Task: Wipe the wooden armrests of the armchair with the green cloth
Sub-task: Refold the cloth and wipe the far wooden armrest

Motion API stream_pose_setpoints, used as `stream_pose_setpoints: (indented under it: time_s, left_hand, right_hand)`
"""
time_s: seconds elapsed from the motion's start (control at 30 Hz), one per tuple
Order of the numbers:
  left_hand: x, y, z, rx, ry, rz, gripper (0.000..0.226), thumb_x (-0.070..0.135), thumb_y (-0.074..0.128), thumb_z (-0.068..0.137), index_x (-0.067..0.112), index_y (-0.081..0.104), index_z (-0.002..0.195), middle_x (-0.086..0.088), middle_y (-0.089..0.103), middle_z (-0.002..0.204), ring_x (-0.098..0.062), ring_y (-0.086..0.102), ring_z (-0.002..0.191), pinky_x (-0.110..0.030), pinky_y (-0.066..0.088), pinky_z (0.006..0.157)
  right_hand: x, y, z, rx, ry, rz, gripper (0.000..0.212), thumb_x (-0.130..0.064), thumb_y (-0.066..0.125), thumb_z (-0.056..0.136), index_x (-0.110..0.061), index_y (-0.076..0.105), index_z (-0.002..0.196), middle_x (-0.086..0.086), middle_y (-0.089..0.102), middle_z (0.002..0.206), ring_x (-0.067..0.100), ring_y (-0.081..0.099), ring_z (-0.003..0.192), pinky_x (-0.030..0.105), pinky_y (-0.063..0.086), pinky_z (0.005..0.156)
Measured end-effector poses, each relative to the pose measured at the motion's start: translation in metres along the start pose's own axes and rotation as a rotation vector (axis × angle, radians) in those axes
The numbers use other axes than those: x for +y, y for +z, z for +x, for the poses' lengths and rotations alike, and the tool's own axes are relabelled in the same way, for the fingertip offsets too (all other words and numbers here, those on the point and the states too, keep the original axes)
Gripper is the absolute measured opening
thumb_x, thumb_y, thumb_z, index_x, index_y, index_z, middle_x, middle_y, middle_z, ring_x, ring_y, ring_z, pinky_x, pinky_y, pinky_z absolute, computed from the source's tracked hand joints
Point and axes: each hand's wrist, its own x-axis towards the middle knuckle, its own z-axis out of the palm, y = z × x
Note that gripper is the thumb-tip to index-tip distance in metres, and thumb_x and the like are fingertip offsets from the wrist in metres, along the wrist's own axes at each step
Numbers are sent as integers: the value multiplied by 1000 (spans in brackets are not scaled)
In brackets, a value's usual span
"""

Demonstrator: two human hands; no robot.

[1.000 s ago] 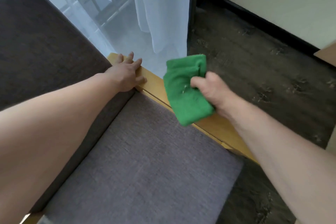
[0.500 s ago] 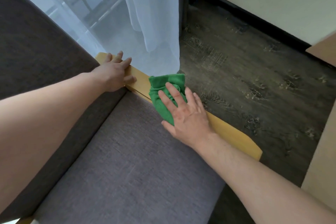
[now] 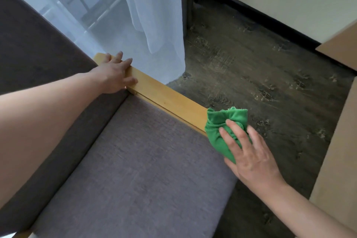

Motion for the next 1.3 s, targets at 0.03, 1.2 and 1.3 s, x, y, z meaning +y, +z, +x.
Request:
stream_pose_setpoints:
  time_s: [0.03,1.2,1.3]
  left_hand:
    - [2,-1,-1,2,1,11,78,51,48,101,27,9,165,-6,-6,174,-36,-6,160,-50,5,126]
    - [-26,18,23,-12,126,111,87,72,24,86,28,25,161,-14,-4,173,-47,-6,157,-61,10,125]
    - [-17,15,19,20,65,50,83,59,42,99,27,2,165,-10,-10,173,-45,-8,157,-54,8,127]
  right_hand:
    - [5,1,-8,1,15,-5,85,-30,83,72,-14,48,147,16,53,151,48,55,114,59,52,96]
    - [-81,-19,184,69,-128,580,44,-30,75,72,-20,64,113,-2,70,110,25,63,104,41,55,84]
    - [-70,-15,169,75,-163,538,52,-28,79,71,-19,65,120,-1,70,120,24,62,114,41,55,94]
